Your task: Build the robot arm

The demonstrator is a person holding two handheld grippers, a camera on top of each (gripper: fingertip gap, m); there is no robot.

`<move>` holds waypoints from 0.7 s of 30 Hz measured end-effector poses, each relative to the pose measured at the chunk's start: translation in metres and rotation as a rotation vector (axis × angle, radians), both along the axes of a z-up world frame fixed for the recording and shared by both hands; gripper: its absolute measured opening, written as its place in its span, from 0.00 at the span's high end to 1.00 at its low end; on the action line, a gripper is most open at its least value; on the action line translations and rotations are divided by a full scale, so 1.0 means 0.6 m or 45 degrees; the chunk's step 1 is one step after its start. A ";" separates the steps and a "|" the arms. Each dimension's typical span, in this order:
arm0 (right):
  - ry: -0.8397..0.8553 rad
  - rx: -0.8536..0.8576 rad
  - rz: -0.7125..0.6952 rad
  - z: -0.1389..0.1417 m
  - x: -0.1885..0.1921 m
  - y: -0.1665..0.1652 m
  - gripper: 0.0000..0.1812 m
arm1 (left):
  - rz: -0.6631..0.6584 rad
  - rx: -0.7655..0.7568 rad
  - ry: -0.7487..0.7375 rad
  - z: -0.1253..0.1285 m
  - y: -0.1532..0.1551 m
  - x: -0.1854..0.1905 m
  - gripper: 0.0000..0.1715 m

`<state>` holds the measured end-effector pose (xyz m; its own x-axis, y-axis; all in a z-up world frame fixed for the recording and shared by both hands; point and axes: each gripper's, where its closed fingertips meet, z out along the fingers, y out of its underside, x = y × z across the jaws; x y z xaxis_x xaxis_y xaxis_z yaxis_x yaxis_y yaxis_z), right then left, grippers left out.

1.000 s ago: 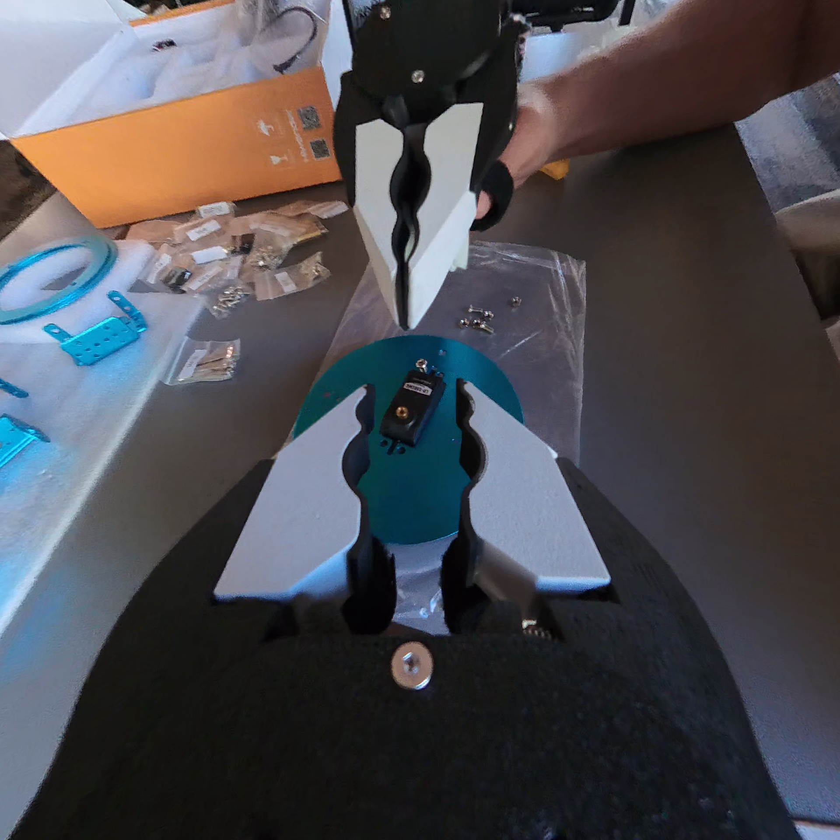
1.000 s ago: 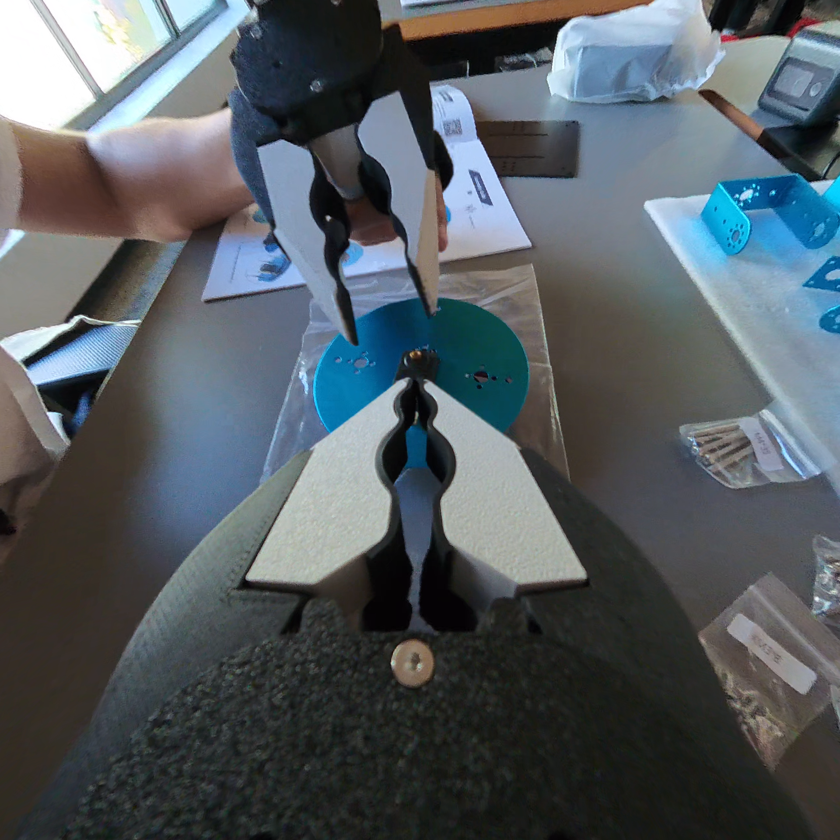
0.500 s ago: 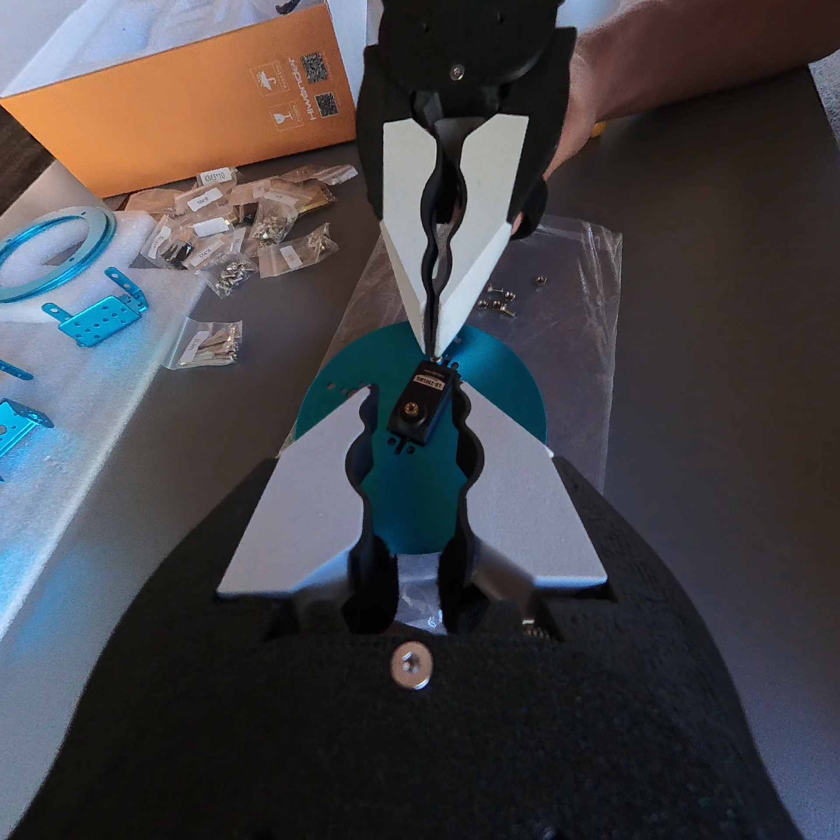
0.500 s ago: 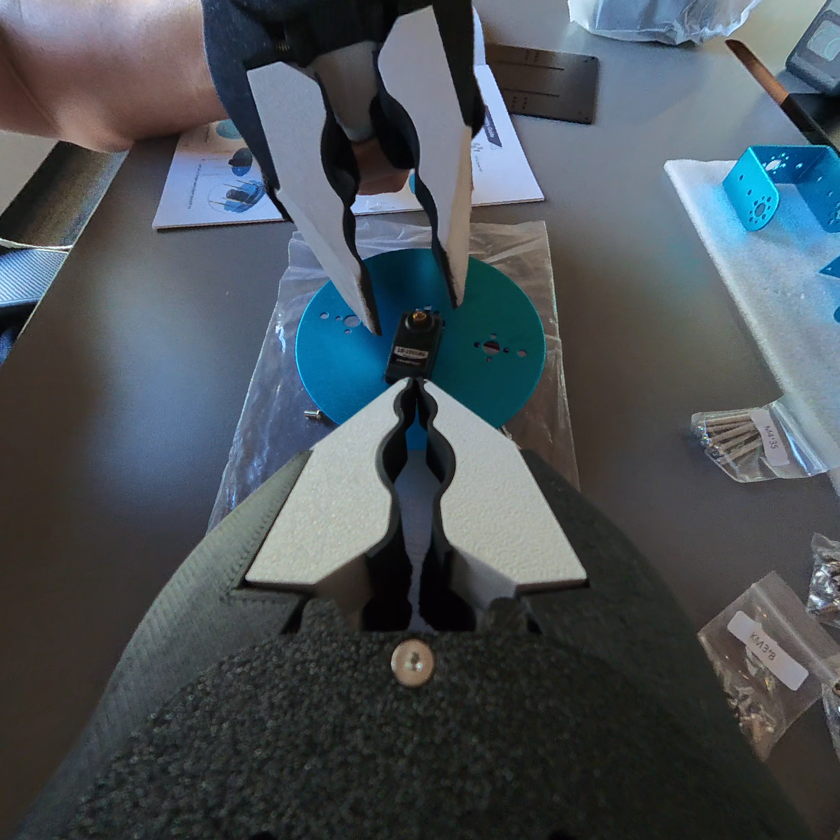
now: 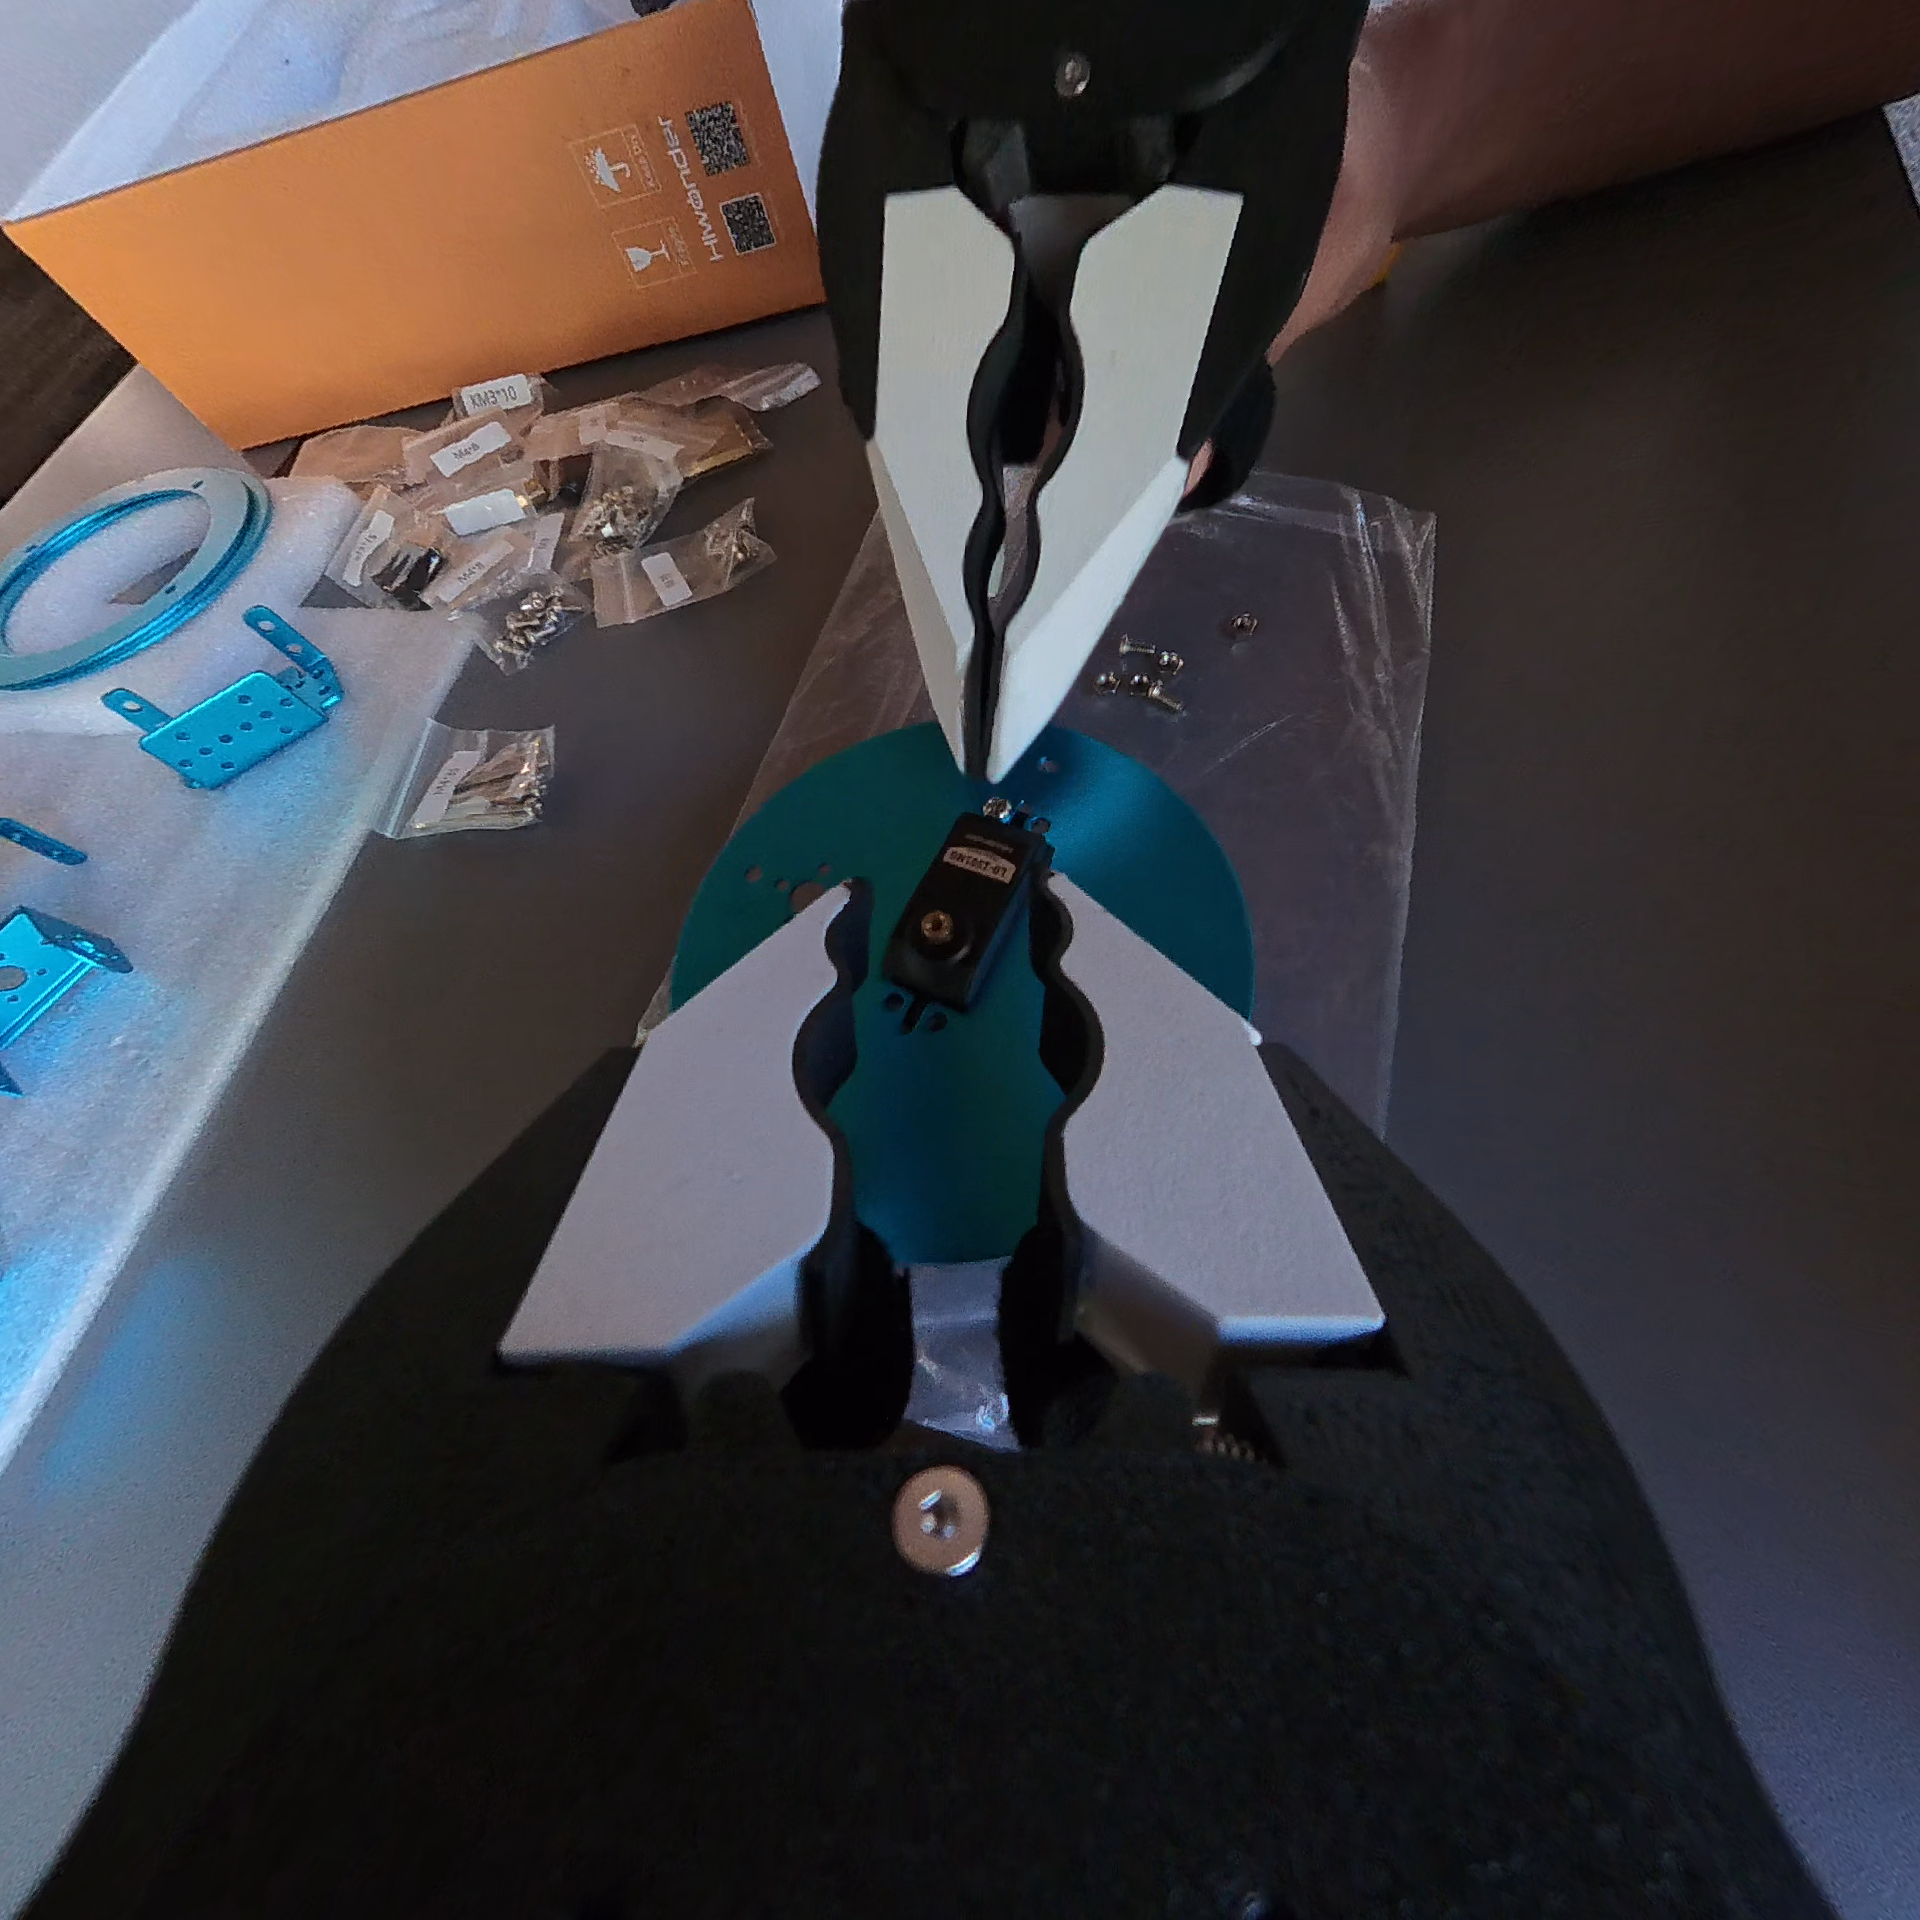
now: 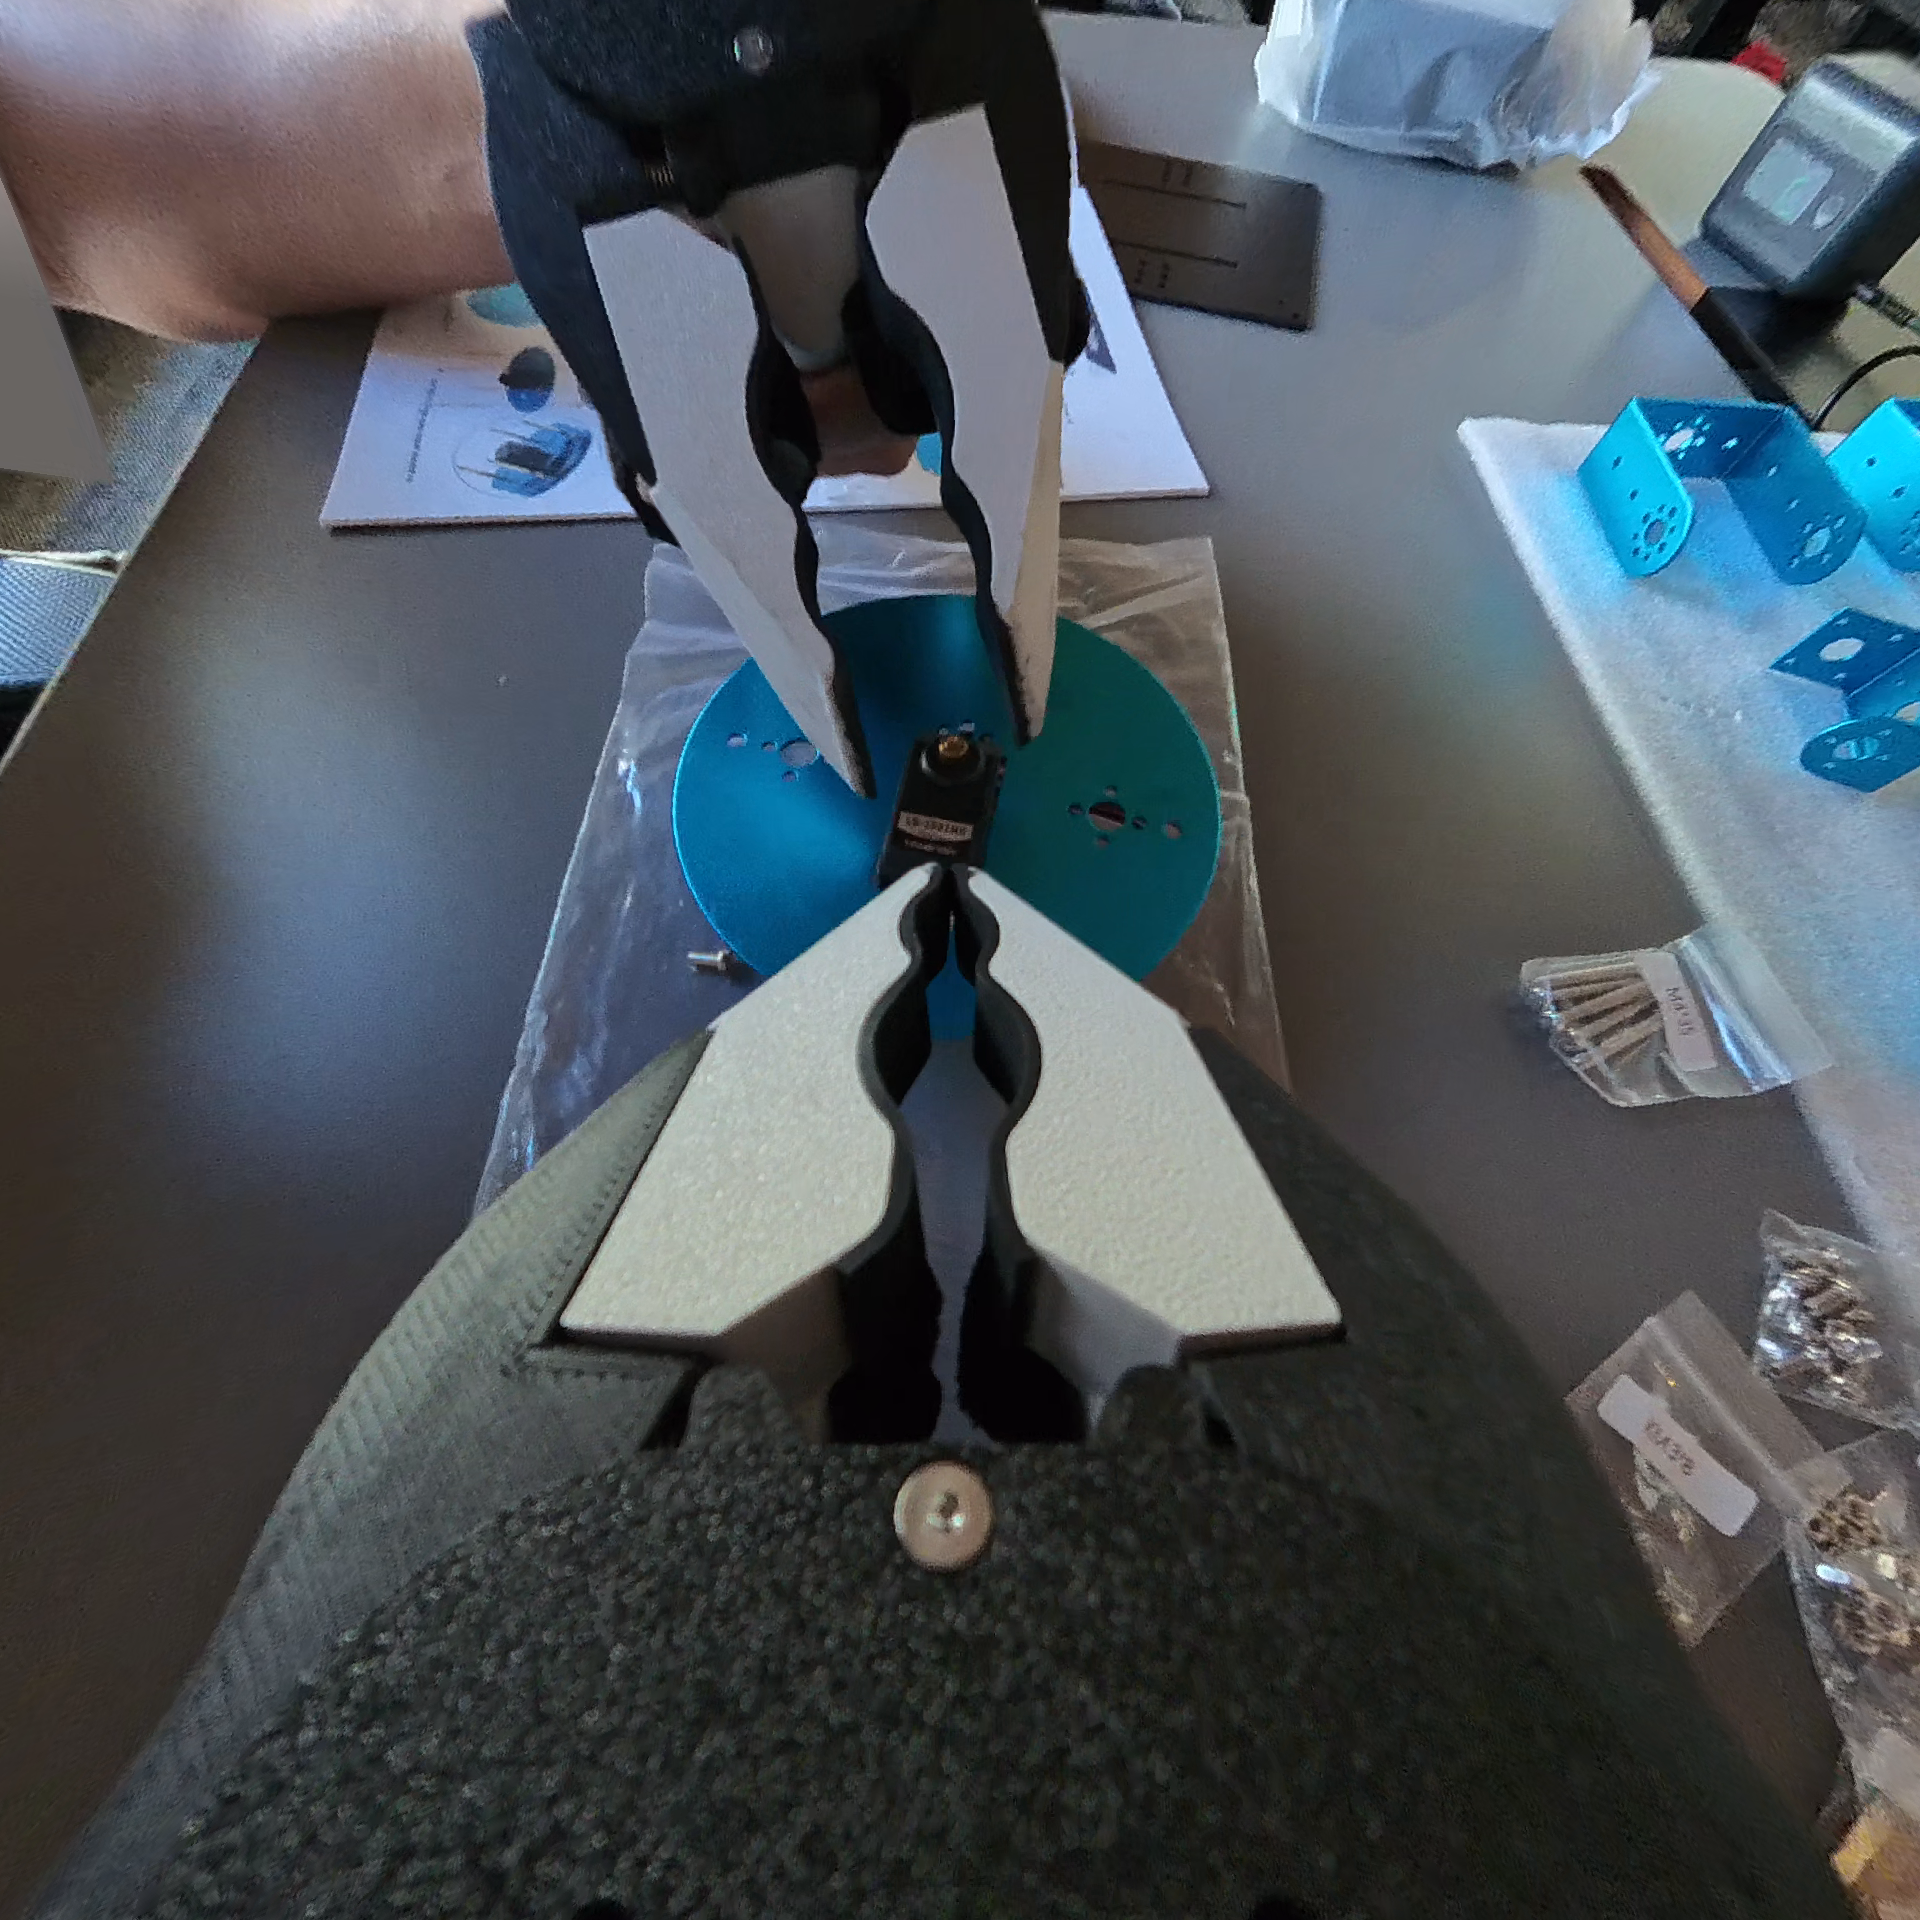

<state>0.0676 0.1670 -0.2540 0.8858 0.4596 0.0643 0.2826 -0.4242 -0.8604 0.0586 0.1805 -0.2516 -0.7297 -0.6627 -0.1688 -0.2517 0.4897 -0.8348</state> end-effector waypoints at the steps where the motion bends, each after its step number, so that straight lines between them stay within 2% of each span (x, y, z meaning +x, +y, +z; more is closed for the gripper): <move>1: 0.014 0.003 -0.001 0.003 -0.001 0.000 1.00 | 0.002 -0.004 0.003 0.000 0.001 0.000 0.83; 6: -0.009 -0.033 -0.001 -0.016 -0.002 0.001 1.00 | 0.003 -0.021 0.001 0.001 0.002 -0.001 0.85; 14: 0.063 0.045 -0.093 0.032 0.033 -0.030 1.00 | 0.010 -0.038 -0.090 0.018 -0.005 -0.001 0.96; 18: 0.050 0.022 -0.181 0.014 0.058 -0.072 0.98 | 0.089 -0.058 -0.201 0.038 0.019 0.011 0.98; 21: 0.033 -0.024 -0.218 0.001 0.068 -0.084 0.94 | 0.216 -0.112 -0.260 0.060 0.055 0.029 0.98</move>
